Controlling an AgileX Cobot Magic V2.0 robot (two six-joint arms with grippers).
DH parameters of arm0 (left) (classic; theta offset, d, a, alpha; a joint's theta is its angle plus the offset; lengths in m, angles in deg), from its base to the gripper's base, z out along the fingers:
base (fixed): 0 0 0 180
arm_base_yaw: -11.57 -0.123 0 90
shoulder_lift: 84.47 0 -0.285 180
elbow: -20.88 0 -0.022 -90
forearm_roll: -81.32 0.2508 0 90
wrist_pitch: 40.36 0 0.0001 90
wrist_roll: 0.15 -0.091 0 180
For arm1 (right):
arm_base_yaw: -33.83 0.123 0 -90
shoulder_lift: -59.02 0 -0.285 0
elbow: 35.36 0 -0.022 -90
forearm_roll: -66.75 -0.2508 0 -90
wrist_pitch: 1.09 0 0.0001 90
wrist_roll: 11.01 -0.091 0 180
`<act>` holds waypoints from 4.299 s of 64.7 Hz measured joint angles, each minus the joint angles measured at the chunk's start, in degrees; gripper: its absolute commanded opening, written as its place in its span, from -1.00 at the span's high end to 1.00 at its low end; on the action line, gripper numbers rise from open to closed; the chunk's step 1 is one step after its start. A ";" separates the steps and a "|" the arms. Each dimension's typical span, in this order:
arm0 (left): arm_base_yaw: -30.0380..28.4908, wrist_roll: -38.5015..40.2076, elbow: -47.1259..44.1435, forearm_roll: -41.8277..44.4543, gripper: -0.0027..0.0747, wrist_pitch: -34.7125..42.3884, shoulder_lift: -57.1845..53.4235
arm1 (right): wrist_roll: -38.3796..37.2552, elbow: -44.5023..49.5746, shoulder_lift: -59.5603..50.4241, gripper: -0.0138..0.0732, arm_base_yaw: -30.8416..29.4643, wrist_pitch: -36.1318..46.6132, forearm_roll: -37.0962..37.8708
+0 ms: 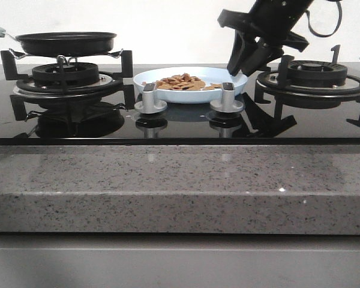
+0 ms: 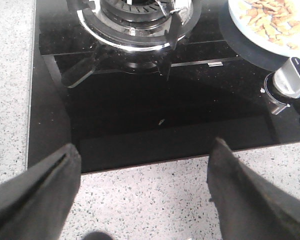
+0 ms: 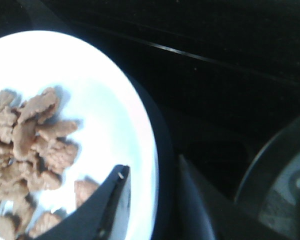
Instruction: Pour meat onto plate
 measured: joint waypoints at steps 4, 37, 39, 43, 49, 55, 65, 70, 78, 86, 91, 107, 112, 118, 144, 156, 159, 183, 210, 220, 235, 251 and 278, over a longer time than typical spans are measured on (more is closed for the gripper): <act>0.00 0.00 0.00 0.00 -0.40 0.00 0.00 | 0.00 0.00 -1.68 0.01 0.00 -1.54 0.89; 0.00 0.00 0.00 0.00 -0.40 -0.24 0.00 | -0.44 33.87 -37.31 0.01 1.41 4.42 6.12; 0.00 0.00 0.00 0.00 -0.40 -0.24 0.00 | -0.44 36.81 -40.01 0.01 1.41 4.53 6.58; 0.00 0.00 0.00 0.00 -0.40 -0.24 0.00 | -0.44 41.28 -44.19 0.01 1.41 4.63 7.05; 0.00 0.00 0.00 0.00 -0.40 -0.35 0.00 | -0.44 48.47 -51.10 0.01 1.41 4.63 7.61; 0.00 0.00 0.00 0.00 -0.40 -0.35 0.00 | -0.44 54.33 -57.02 0.01 1.41 4.63 7.72; 0.00 0.11 0.00 -0.03 -0.40 -0.35 0.00 | -0.56 62.32 -65.96 0.01 1.41 4.48 7.75; 0.00 0.11 0.00 -0.03 -0.40 -0.35 0.00 | -0.56 65.31 -69.99 0.01 1.41 3.78 7.75; 0.00 0.11 0.00 -0.03 -0.40 -0.35 0.00 | -0.56 68.57 -75.66 0.01 1.41 2.49 7.75; 0.00 0.11 0.00 -0.03 -0.40 -0.35 0.00 | -0.56 70.44 -80.90 0.01 1.41 1.81 7.75; 0.00 0.11 0.00 -0.03 -0.34 -0.35 0.00 | -0.56 70.91 -83.20 0.01 1.41 1.45 7.75; 0.00 0.11 0.00 -0.03 0.38 -0.46 0.00 | -0.56 71.39 -85.58 0.31 1.41 0.55 7.75; 0.00 0.11 0.00 -0.03 0.67 -0.46 0.00 | -0.56 71.39 -85.58 0.60 1.41 0.17 7.75; 0.00 0.11 0.00 -0.03 0.94 -0.46 0.00 | -0.56 71.39 -85.58 0.89 1.41 -0.22 7.75; 0.00 0.11 0.00 -0.03 0.98 -0.46 0.00 | -0.56 71.39 -85.58 0.95 1.41 -0.57 7.54; 0.00 0.11 0.00 -0.03 0.98 -0.35 0.00 | -0.56 71.39 -85.58 0.95 1.41 -0.57 7.54; 0.10 0.11 0.00 -0.03 0.98 -0.35 0.00 | -0.56 71.39 -85.58 0.95 1.41 -0.57 7.54; -2.75 -0.85 -13.01 1.92 0.98 10.22 -24.93 | -0.56 71.39 -85.58 0.95 1.41 -0.61 7.54; -5.70 1.09 -37.36 3.91 0.98 26.24 -47.38 | -0.56 71.39 -85.58 0.95 1.41 -0.61 7.54; -5.79 6.54 -44.73 8.15 0.98 35.25 -49.67 | -0.56 71.39 -85.58 0.95 1.41 -0.70 7.54; -5.79 7.65 -50.00 8.80 0.98 44.79 -49.67 | -0.56 71.39 -85.58 0.95 1.41 -0.70 7.42; -5.79 7.65 -50.00 8.80 0.98 48.26 -49.67 | -0.56 71.39 -85.58 0.95 1.41 -0.70 7.42; -2.91 7.69 -50.00 8.80 0.98 48.72 -49.67 | -0.56 71.61 -85.58 0.95 1.41 -0.70 7.42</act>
